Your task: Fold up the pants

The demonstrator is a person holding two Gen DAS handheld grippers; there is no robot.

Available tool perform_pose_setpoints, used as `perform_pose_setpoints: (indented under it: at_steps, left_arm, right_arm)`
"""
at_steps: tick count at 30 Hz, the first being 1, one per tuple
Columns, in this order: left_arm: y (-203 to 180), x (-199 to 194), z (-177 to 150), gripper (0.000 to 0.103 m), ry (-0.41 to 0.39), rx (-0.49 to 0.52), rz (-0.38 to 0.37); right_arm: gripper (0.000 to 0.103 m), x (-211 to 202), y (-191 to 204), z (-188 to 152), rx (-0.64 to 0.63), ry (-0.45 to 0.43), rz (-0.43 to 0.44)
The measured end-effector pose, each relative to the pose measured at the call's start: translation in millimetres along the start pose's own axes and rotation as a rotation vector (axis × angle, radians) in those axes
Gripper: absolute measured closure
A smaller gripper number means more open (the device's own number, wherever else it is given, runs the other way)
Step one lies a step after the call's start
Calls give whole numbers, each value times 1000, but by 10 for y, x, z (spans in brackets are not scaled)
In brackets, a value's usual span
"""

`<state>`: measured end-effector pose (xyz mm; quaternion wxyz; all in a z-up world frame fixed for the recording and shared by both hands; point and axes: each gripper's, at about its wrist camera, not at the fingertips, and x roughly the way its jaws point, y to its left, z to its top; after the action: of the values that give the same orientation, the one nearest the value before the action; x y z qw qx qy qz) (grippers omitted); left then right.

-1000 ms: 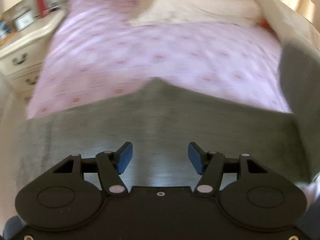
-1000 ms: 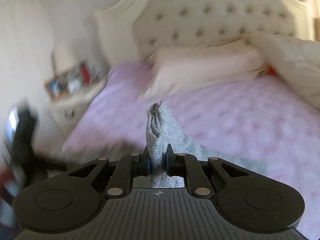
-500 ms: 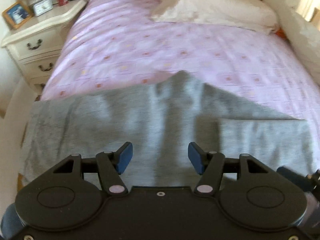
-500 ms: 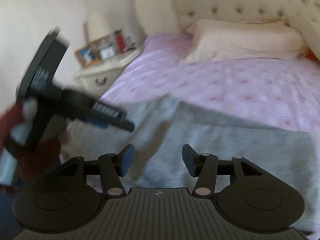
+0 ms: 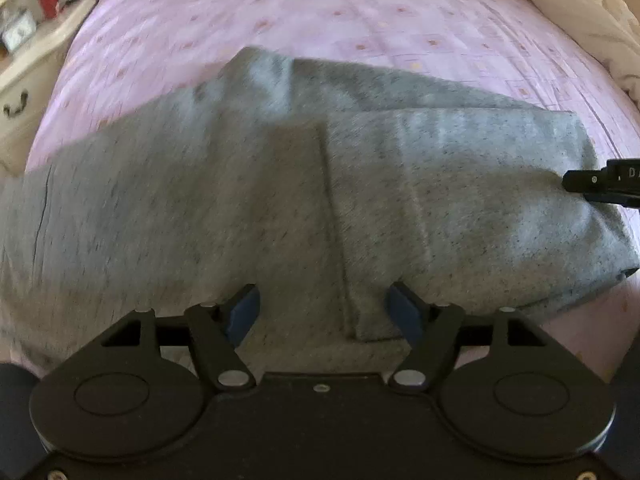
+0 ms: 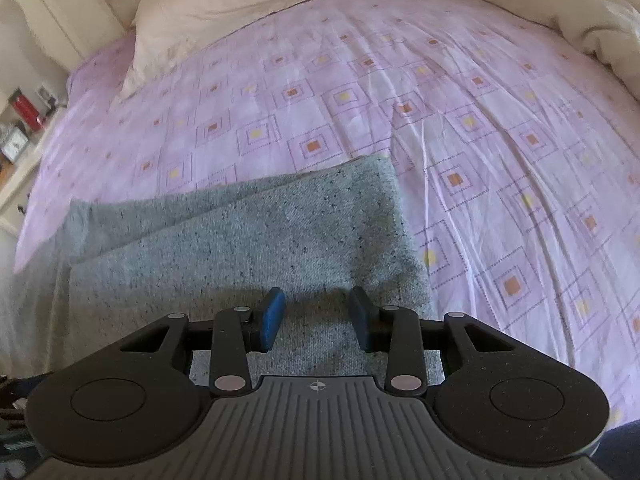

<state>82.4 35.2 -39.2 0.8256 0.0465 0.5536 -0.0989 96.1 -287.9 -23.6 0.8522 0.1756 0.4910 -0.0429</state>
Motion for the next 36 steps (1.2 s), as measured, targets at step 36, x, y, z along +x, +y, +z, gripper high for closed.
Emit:
perform_pose_setpoints:
  at_steps: [36]
  left_arm:
    - [1663,-116,-544,27,18,-778,63]
  right_arm:
    - [69,198,1484,-712,-463,-138,357]
